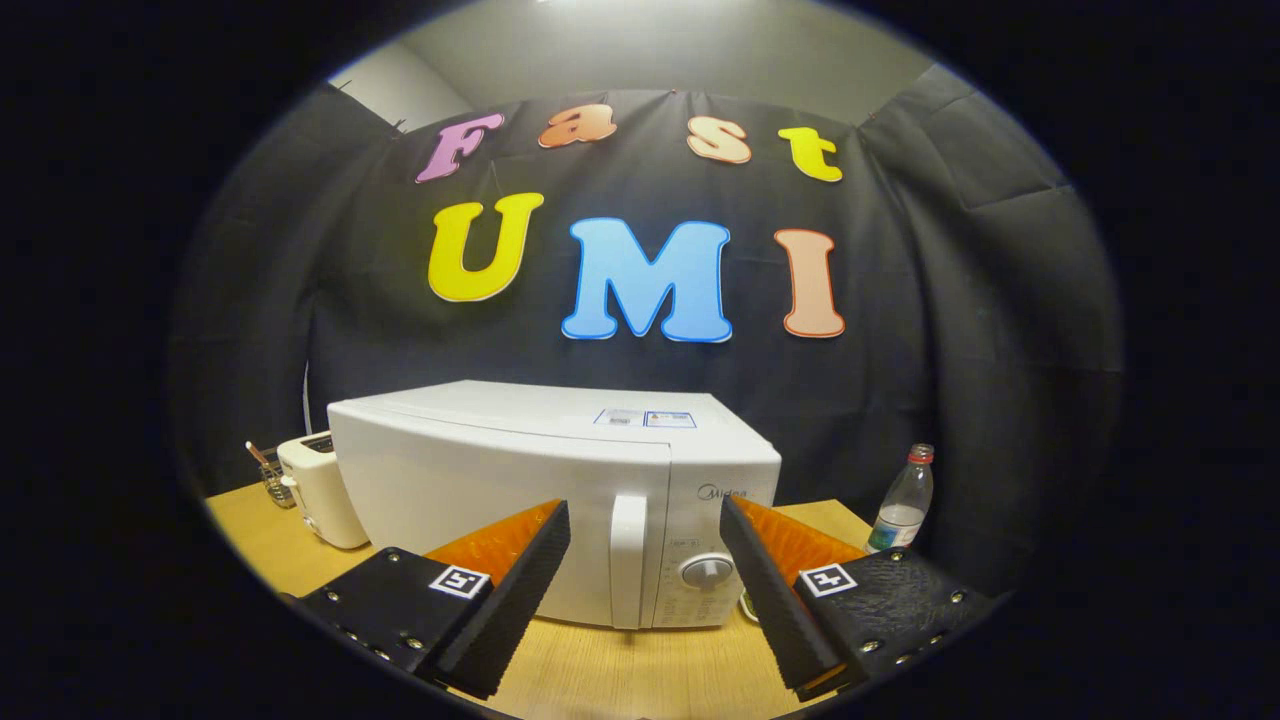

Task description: Open the microwave, put the food inside, and close the microwave door.

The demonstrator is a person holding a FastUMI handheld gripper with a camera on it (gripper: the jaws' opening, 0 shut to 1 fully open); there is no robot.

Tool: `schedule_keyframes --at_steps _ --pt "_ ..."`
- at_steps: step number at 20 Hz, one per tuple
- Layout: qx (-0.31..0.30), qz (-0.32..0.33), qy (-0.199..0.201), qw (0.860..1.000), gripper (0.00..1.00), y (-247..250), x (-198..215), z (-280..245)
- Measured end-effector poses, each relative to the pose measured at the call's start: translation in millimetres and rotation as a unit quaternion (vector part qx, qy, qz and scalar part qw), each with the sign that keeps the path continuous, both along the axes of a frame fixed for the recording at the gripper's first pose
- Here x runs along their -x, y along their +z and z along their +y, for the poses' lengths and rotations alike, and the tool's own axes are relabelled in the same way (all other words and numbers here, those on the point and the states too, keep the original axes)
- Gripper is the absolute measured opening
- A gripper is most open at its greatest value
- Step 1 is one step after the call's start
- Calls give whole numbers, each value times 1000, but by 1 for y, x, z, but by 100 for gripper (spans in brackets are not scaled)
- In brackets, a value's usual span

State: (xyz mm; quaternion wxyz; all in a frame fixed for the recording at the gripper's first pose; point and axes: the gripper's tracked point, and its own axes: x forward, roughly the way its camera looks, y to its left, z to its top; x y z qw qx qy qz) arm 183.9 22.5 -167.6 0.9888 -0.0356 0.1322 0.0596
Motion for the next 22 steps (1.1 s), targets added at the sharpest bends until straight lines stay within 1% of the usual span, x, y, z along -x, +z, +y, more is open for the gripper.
schedule_keyframes --at_steps 4,5,6,7,8,9,10,11,12,13,14,15,16,17,18,22 --pt "-10 37 0 999 97 -34 -14 7" --pt "-14 41 -3 999 95 -38 -17 7" --pt "-18 45 -8 999 88 -40 -20 7" --pt "-22 49 -14 998 84 -44 -24 6" --pt "-29 52 -16 998 69 -46 -26 6" --pt "-36 58 -12 998 64 -48 -28 9" --pt "-35 62 -10 997 47 -49 -30 11" --pt "-33 70 -4 997 44 -42 -27 16" --pt "-26 64 -7 998 30 -56 -48 15" --pt "-19 65 -7 998 30 -51 -32 15" --pt "-18 65 -8 998 24 -49 -31 15" --pt "-18 69 -9 997 24 -49 -29 17" --pt "-11 73 -6 997 12 -47 -29 16" --pt "-10 81 -3 997 12 -50 -28 16" --pt "-13 83 -3 996 8 -47 -27 15" --pt "-15 97 3 995 7 -48 -24 17"
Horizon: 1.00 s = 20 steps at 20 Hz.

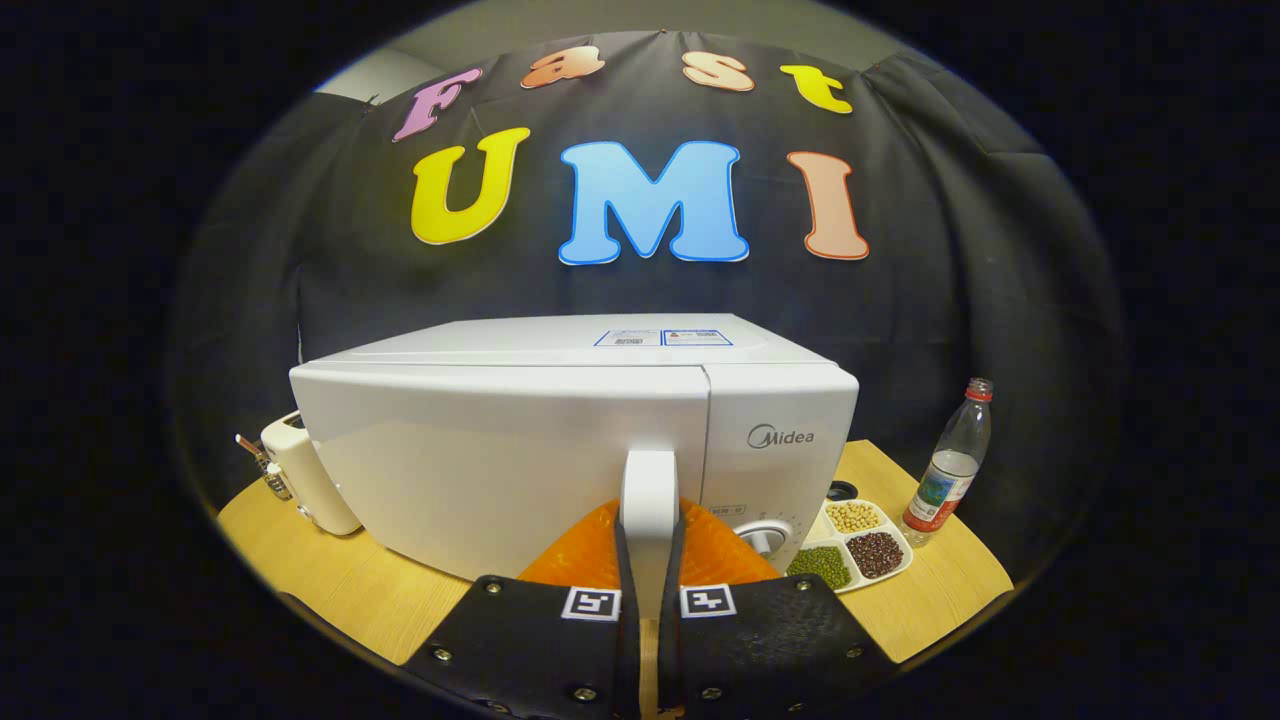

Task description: Open the microwave, put the food inside, and close the microwave door.

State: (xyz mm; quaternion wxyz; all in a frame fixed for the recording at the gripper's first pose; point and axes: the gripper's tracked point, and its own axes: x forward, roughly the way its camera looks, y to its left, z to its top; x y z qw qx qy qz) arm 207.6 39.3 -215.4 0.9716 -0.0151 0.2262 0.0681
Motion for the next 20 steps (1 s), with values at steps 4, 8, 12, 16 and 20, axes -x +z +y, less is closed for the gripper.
schedule_keyframes --at_steps 4,8,12,16,20 --pt "20 -16 26 999 7 7 41 5" --pt "13 2 23 1000 7 12 71 13" --pt "-13 23 36 999 13 17 109 29" --pt "-18 29 48 998 17 23 148 49" --pt "-25 22 38 999 17 28 177 69"
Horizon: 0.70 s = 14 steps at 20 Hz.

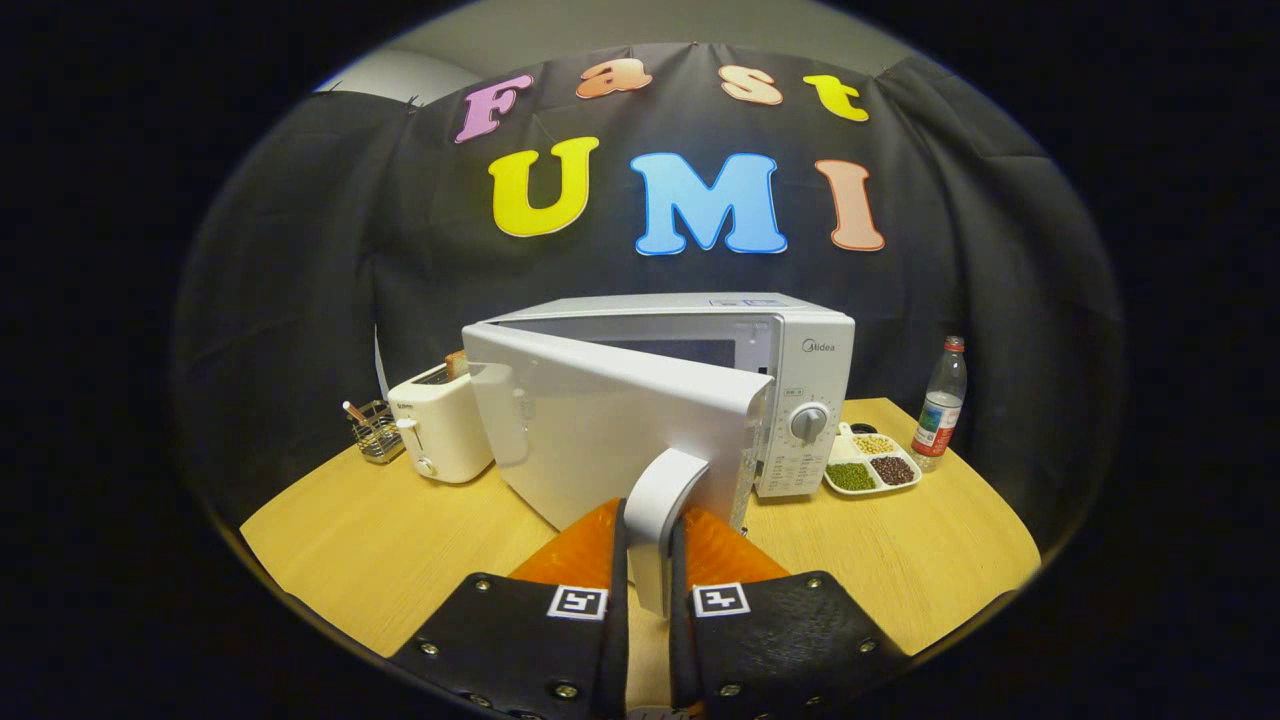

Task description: Open the microwave, put the food inside, and close the microwave door.

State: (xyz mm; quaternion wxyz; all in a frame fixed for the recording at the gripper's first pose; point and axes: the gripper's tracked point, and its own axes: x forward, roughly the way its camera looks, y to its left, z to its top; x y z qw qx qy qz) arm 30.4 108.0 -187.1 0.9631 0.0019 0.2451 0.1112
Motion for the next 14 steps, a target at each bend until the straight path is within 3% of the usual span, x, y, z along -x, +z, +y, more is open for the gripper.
schedule_keyframes --at_steps 5,14 --pt "-21 8 -9 1000 17 5 39 36" --pt "-14 20 53 998 19 9 111 126"
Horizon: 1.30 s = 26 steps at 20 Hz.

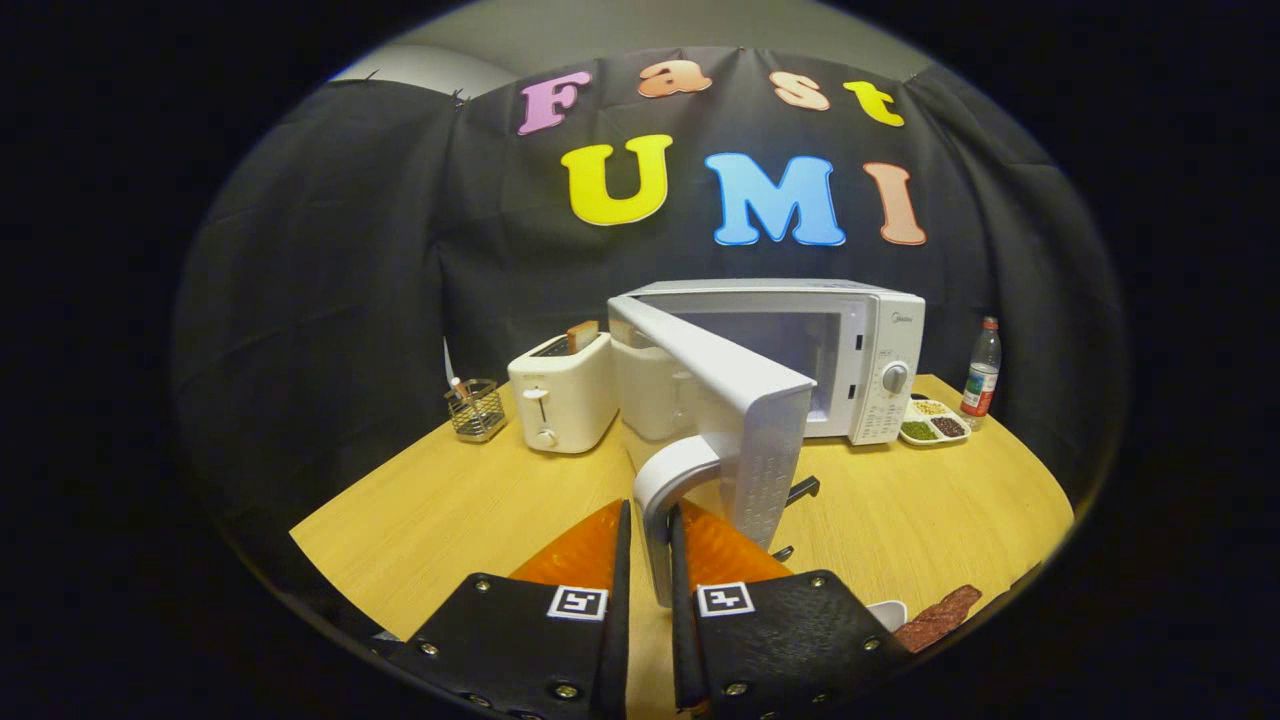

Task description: Open the microwave, put the food inside, and close the microwave door.

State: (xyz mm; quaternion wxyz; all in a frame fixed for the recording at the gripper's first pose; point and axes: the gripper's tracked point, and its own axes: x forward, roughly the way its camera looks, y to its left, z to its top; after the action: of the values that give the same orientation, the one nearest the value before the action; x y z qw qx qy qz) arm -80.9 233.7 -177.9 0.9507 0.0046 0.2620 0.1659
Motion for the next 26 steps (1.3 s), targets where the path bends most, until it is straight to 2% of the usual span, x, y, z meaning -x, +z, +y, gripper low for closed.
schedule_keyframes --at_steps 7,10,12,15,16,17,19,22,26 --pt "-12 3 45 999 20 1 35 59" --pt "-43 -3 104 994 20 14 51 89" --pt "-66 -12 135 989 20 30 59 94" --pt "-99 -43 146 983 22 66 62 79" --pt "-111 -52 147 982 31 80 63 71" --pt "-120 -59 144 981 53 87 61 64" --pt "-118 -76 113 984 98 101 47 36" --pt "-98 -91 58 989 100 105 33 -13" --pt "-68 -83 -6 994 100 86 24 -80"
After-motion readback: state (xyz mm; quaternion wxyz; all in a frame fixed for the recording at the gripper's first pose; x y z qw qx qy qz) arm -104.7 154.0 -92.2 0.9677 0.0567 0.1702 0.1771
